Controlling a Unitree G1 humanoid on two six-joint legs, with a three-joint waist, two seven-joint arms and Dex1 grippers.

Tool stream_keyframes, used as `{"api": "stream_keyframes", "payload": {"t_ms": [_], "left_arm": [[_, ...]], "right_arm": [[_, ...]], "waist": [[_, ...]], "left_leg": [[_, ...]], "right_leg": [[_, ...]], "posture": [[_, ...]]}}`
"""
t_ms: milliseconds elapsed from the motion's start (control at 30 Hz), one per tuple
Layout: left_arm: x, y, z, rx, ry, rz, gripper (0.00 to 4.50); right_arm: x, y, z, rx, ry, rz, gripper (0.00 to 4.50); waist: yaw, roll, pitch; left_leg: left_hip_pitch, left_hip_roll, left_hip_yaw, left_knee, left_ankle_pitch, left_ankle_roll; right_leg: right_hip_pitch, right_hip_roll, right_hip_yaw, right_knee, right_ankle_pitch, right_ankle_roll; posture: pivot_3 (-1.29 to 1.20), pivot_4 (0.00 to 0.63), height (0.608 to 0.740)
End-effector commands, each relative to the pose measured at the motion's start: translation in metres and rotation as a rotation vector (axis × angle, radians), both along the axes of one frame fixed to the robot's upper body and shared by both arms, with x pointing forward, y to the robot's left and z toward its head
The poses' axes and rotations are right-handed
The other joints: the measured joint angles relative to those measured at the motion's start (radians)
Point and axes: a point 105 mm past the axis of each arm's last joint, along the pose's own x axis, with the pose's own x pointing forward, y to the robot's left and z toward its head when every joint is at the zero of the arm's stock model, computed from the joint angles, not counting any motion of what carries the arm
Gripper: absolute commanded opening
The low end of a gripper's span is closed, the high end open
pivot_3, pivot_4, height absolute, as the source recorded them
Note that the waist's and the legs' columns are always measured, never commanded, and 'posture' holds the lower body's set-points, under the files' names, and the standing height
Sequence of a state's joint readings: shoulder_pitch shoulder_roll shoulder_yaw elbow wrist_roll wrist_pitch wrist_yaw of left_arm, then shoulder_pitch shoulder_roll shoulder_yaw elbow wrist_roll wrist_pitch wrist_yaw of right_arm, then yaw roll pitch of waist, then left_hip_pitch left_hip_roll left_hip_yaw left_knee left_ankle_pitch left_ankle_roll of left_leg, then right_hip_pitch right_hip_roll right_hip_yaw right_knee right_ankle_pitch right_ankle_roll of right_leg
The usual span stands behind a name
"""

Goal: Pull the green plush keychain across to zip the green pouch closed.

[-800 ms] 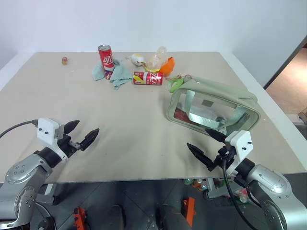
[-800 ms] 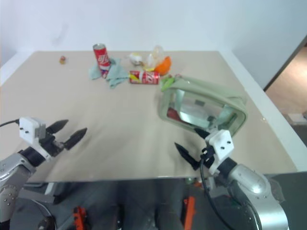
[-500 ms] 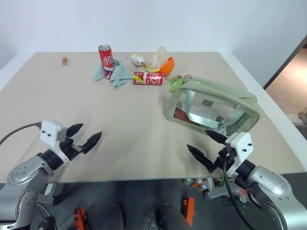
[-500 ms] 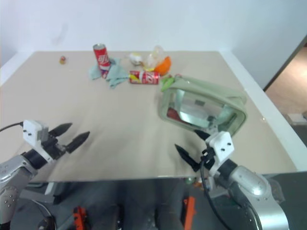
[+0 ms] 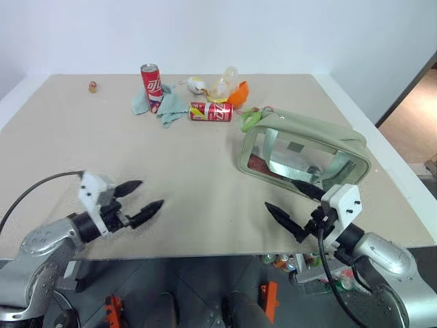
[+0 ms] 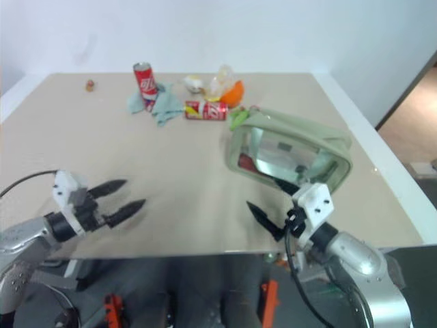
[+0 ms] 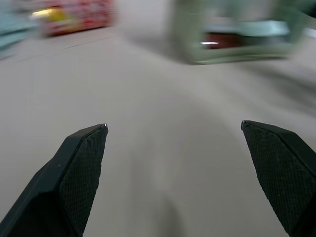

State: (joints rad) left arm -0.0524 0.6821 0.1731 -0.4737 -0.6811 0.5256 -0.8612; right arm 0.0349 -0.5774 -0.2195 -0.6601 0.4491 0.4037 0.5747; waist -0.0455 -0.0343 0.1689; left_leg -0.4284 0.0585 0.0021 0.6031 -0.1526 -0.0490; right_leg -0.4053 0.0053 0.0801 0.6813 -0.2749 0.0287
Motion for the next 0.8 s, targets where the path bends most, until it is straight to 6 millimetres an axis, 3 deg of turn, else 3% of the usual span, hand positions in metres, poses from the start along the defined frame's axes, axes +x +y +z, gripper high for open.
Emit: {"api": "stream_keyframes", "payload": {"t_ms": [33, 100, 200, 400, 700, 800], "left_arm": [[-0.017, -0.027, 0.016, 0.029, -0.012, -0.276, 4.49], [-0.017, -0.036, 0.020, 0.051, 0.003, -0.377, 4.49], [-0.012, -0.048, 0.023, 0.080, -0.006, -0.476, 4.49], [0.001, -0.055, 0.029, 0.072, -0.027, -0.502, 4.49], [0.004, -0.050, 0.031, 0.076, -0.045, -0.455, 4.49], [0.002, -0.049, 0.030, 0.079, -0.042, -0.449, 4.50]], "right_arm": [[0.003, -0.013, 0.052, 0.027, -0.172, -0.063, 4.48], [0.013, -0.031, 0.072, 0.073, -0.223, -0.142, 4.48], [0.020, -0.055, 0.081, 0.054, -0.247, -0.222, 4.48], [0.022, -0.087, 0.060, -0.022, -0.147, -0.334, 4.48], [0.027, -0.095, 0.042, -0.026, -0.055, -0.432, 4.48], [0.027, -0.094, 0.033, -0.036, -0.007, -0.432, 3.58]], "waist": [[0.000, 0.000, 0.000], [0.000, 0.000, 0.000], [0.002, 0.000, 0.000], [0.000, 0.000, 0.000], [-0.001, 0.001, 0.001], [-0.001, 0.001, 0.001]], "left_leg": [[0.000, 0.000, 0.000, 0.000, 0.000, 0.000], [0.000, 0.000, 0.000, 0.000, 0.000, 0.000], [-0.001, -0.001, -0.001, 0.000, 0.000, 0.000], [-0.003, -0.001, -0.002, -0.001, -0.004, 0.007], [-0.002, 0.001, -0.003, 0.001, -0.004, 0.007], [-0.002, 0.001, -0.002, 0.002, -0.004, 0.007]], "right_leg": [[0.000, 0.000, 0.000, 0.000, 0.000, 0.000], [0.000, 0.000, 0.000, 0.000, 0.001, 0.000], [0.000, 0.001, 0.000, 0.000, 0.000, 0.001], [0.000, 0.002, -0.001, 0.000, -0.001, 0.005], [0.000, 0.004, -0.001, 0.001, 0.000, 0.004], [0.001, 0.004, 0.000, 0.001, 0.001, 0.004]], "posture": [[0.00, 0.150, 0.740], [0.00, 0.150, 0.740], [0.00, 0.150, 0.740], [0.00, 0.150, 0.740], [0.00, 0.150, 0.740], [0.00, 0.150, 0.740]]}}
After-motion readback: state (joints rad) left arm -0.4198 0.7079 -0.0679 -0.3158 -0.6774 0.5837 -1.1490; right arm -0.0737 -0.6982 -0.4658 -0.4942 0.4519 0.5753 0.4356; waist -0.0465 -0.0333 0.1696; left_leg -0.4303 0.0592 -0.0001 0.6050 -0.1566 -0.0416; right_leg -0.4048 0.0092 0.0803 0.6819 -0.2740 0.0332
